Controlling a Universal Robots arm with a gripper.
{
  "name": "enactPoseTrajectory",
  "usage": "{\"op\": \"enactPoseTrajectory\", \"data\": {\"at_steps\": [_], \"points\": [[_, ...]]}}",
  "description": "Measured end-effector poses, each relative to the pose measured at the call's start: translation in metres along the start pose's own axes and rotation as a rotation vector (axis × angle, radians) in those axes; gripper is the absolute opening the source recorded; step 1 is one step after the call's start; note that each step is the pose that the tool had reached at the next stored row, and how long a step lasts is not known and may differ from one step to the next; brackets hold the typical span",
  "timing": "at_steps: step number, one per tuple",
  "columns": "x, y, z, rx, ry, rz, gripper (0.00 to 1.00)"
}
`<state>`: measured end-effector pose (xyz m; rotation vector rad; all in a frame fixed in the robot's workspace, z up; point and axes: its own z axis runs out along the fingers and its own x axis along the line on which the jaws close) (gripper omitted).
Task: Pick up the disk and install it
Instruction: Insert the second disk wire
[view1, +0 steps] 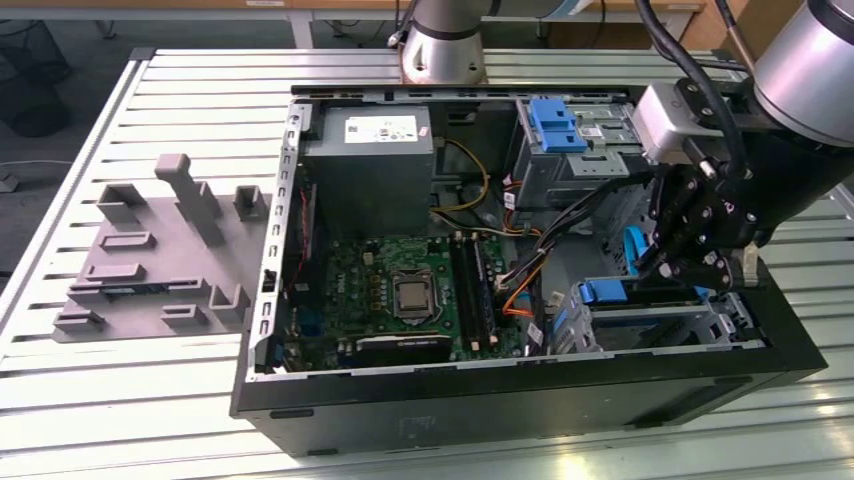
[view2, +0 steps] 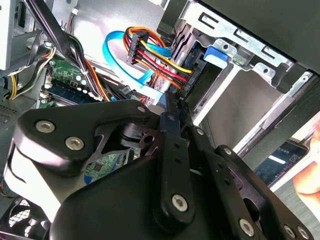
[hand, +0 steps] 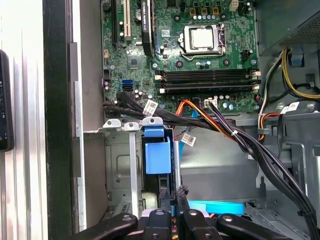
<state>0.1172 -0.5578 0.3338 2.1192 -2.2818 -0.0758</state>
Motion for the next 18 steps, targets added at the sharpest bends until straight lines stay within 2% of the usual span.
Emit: {"op": "enactPoseTrajectory", "data": {"at_steps": [18], "points": [[0.0006,-0.0017,-0.0001,0.0004,-0.0027,0.034,0.16]]}}
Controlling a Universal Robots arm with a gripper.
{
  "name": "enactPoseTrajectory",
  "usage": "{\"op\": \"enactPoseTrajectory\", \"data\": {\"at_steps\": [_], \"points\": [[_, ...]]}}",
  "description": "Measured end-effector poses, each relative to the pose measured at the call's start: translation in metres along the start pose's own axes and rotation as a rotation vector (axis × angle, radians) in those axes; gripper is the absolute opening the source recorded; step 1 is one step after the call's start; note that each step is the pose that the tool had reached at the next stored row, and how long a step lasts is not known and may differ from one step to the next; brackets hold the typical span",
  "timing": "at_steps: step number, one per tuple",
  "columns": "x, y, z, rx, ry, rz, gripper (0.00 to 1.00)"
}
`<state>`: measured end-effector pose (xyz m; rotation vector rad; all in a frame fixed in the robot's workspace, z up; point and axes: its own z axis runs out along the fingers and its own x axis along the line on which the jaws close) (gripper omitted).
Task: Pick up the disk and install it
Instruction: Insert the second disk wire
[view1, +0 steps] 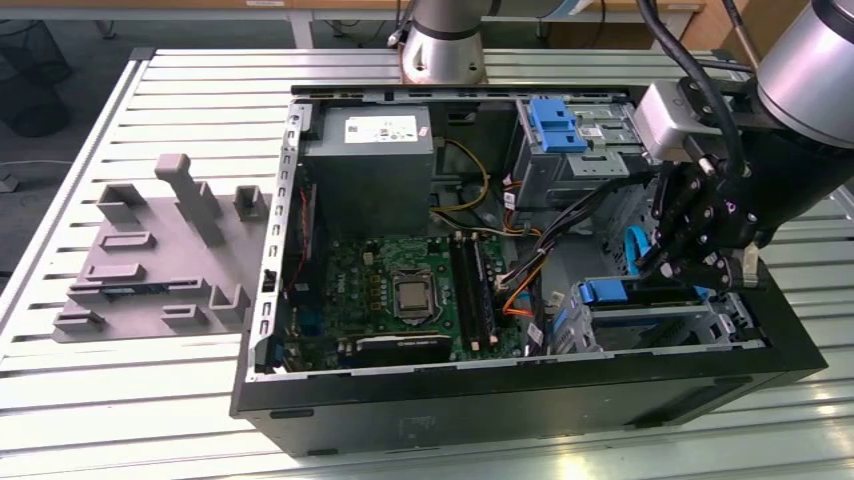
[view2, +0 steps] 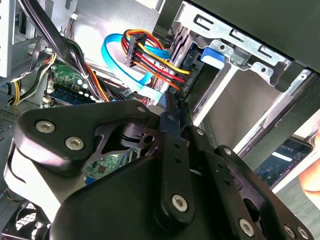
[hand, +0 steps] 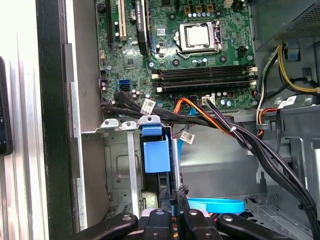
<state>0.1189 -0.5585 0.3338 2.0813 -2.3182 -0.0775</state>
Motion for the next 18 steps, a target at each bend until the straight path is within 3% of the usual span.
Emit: {"op": "enactPoseTrajectory", "data": {"at_steps": [18], "points": [[0.0015,0.0,-0.0005,-0.0001,0.0004,-0.008,0.16]]}}
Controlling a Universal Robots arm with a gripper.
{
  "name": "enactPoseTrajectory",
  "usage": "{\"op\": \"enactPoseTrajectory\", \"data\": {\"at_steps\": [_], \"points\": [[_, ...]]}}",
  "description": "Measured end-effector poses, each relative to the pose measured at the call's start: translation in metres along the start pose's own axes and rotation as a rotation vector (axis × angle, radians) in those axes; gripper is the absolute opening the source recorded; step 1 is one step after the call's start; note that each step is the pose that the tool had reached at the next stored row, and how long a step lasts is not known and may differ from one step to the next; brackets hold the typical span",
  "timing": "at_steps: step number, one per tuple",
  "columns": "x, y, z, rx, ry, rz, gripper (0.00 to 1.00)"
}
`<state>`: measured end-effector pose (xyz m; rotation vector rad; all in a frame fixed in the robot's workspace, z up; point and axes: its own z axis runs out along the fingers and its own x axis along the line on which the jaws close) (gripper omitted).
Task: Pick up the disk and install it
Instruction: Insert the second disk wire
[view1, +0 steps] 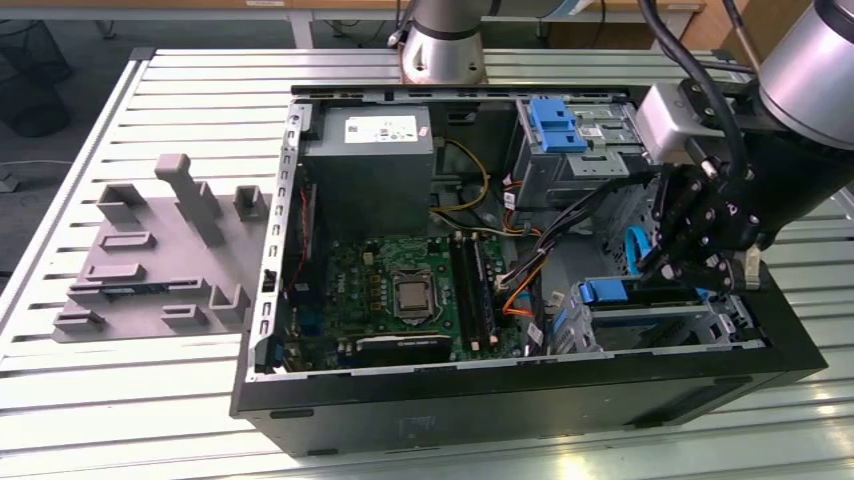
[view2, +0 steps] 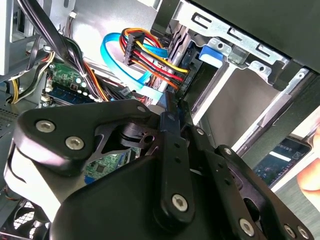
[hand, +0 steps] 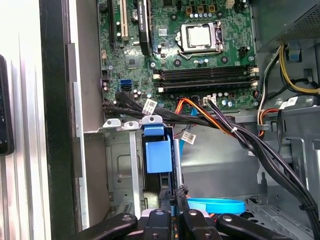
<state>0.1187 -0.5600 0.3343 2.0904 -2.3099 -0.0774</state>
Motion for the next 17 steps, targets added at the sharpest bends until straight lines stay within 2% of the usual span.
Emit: {"op": "enactPoseTrajectory", "data": {"at_steps": [17], "points": [[0.0002,-0.0003,0.0043,-0.0002,0.0007,-0.011,0.16]]}}
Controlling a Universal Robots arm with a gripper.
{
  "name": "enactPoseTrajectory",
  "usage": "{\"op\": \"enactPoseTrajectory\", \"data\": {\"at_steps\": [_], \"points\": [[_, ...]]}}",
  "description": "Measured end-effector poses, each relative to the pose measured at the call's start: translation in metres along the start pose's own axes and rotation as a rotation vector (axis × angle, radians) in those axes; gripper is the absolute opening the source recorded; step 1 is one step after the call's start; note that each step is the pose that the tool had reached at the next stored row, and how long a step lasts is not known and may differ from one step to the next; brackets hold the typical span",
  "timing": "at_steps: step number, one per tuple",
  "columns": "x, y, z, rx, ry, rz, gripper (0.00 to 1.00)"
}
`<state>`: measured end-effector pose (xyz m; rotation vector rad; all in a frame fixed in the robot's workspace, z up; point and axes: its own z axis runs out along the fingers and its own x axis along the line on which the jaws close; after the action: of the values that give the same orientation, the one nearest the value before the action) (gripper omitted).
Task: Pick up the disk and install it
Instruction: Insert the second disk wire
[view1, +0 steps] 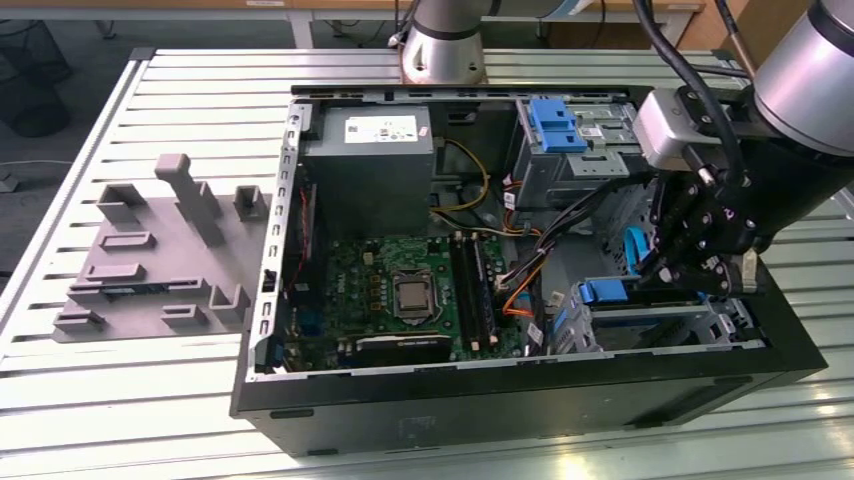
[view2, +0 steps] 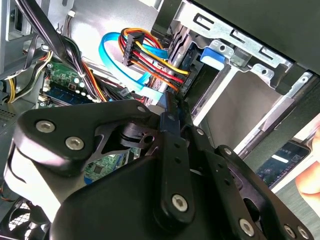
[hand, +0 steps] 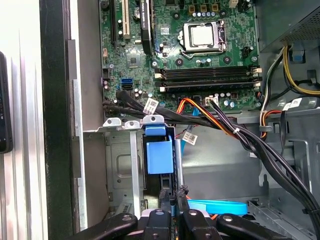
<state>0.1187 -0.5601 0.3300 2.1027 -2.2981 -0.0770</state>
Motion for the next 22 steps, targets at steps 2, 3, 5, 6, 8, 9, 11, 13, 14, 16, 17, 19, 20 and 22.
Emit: {"op": "enactPoseTrajectory", "data": {"at_steps": [2,3,5,6,8,9,11,13,14,16,17,19,20,22], "points": [[0.0,0.0,0.0001,0.0,-0.0001,0.0,0.16],[0.0,0.0,0.0001,0.0,-0.0001,0.0,0.16],[0.0,0.0,0.0002,0.0001,-0.0003,0.0,0.16],[0.0001,0.0,0.0002,0.0001,-0.0004,0.0,0.17],[0.0001,-0.0001,0.0003,0.0,-0.0006,0.0,0.24],[0.0002,-0.0001,0.0002,0.0,-0.0003,0.0,0.24],[0.0001,0.0,-0.0013,-0.0001,-0.0006,0.0,0.24],[0.0001,0.0002,-0.0046,-0.0003,-0.0011,0.0,0.24],[0.0,0.0003,-0.0064,-0.0004,-0.0011,0.0,0.24],[0.0,0.0005,-0.0098,-0.0005,-0.0012,0.0,0.24],[0.0,0.0006,-0.0109,-0.0006,-0.0012,0.0,0.24],[-0.0001,0.0007,-0.0129,-0.0007,-0.0012,0.0,0.24],[-0.0001,0.0007,-0.0138,-0.0008,-0.0011,0.0,0.24],[-0.0001,0.0008,-0.0143,-0.0008,-0.0014,0.0,0.22]]}}
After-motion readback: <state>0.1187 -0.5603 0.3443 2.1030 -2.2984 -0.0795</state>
